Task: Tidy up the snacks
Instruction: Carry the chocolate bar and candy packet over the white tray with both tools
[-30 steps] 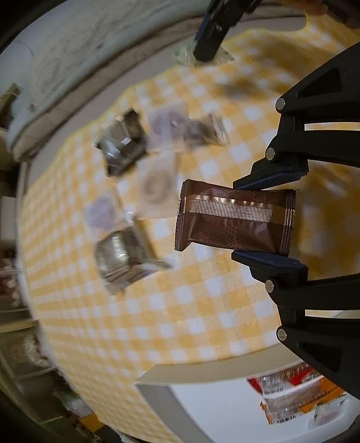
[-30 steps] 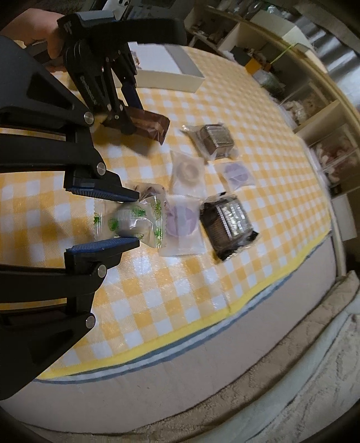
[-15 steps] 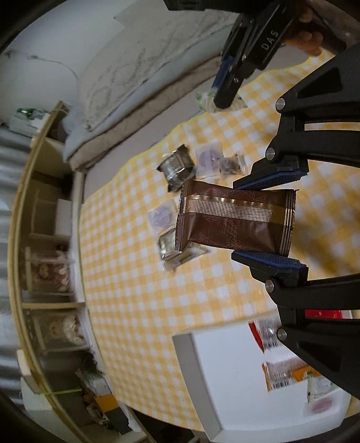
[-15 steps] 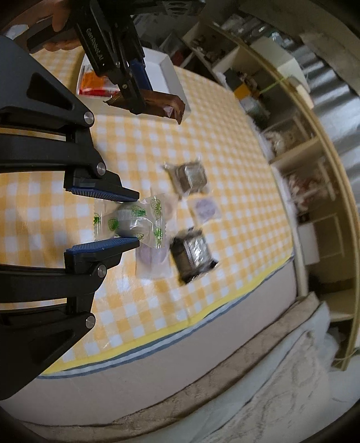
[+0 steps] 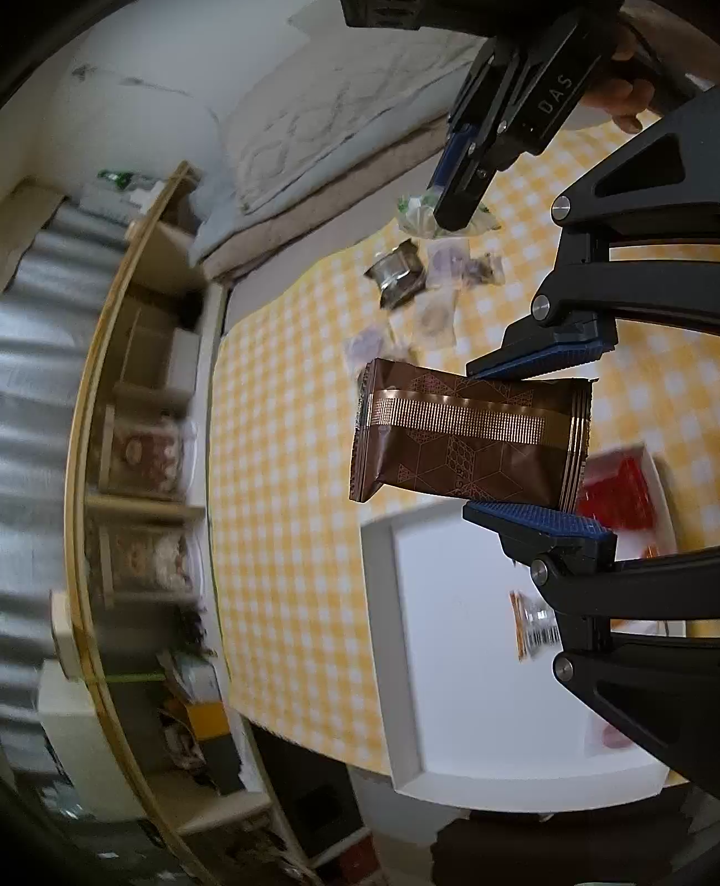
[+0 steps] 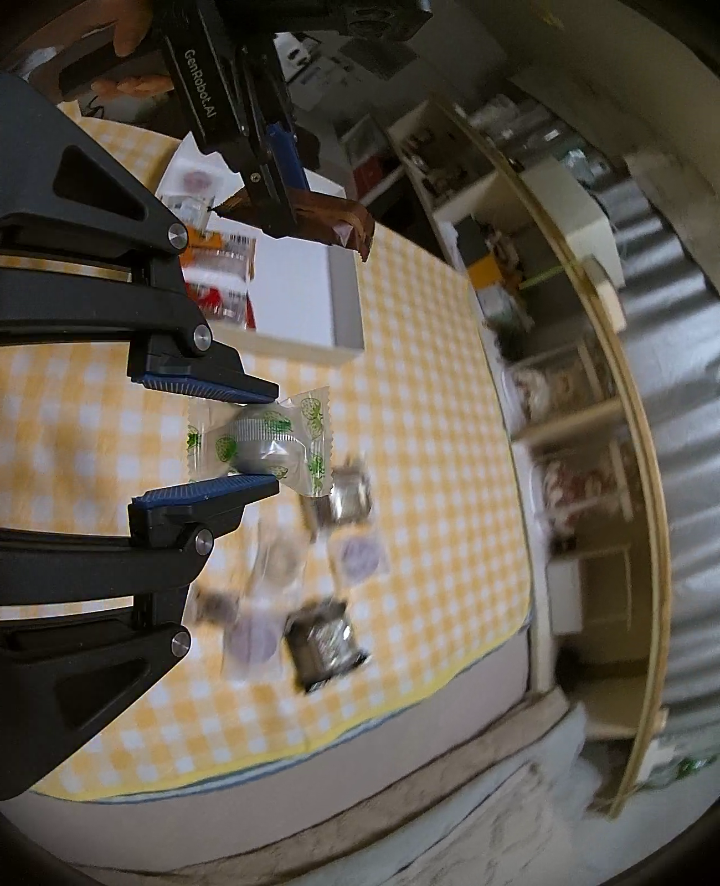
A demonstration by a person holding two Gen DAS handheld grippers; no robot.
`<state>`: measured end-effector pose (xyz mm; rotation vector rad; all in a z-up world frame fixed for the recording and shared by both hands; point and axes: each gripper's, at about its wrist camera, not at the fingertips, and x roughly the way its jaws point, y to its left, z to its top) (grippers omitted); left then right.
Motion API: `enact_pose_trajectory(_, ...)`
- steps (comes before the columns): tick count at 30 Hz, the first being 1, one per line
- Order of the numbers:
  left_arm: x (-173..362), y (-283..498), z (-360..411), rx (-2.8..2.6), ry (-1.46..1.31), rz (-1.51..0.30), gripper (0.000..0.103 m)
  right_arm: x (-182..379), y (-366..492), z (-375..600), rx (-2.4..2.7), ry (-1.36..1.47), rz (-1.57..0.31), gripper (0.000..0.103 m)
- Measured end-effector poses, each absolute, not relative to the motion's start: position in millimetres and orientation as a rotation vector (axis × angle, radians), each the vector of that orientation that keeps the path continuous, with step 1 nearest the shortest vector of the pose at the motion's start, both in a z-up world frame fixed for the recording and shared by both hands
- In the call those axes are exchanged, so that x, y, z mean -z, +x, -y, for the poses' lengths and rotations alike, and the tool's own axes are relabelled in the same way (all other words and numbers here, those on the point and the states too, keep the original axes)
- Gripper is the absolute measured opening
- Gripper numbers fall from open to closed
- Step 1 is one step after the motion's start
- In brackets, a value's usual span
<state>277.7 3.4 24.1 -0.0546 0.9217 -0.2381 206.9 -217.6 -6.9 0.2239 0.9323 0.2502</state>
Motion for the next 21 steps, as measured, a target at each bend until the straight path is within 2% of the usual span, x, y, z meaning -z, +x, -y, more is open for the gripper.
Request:
enact_pose_trajectory(10, -15.0, 276.0, -84.3, 0.167, -0.175, -0.917, 0.042, 4.6, 232.1, 143.8, -0.368, 0.185, -0.939, 0.027)
enact_pose_trajectory(21, 28.6, 325.3, -130.3, 0.145, -0.306, -0.985, 0.042, 39.9, 283.5, 78.3, -0.483, 0.229, -1.021, 0.027)
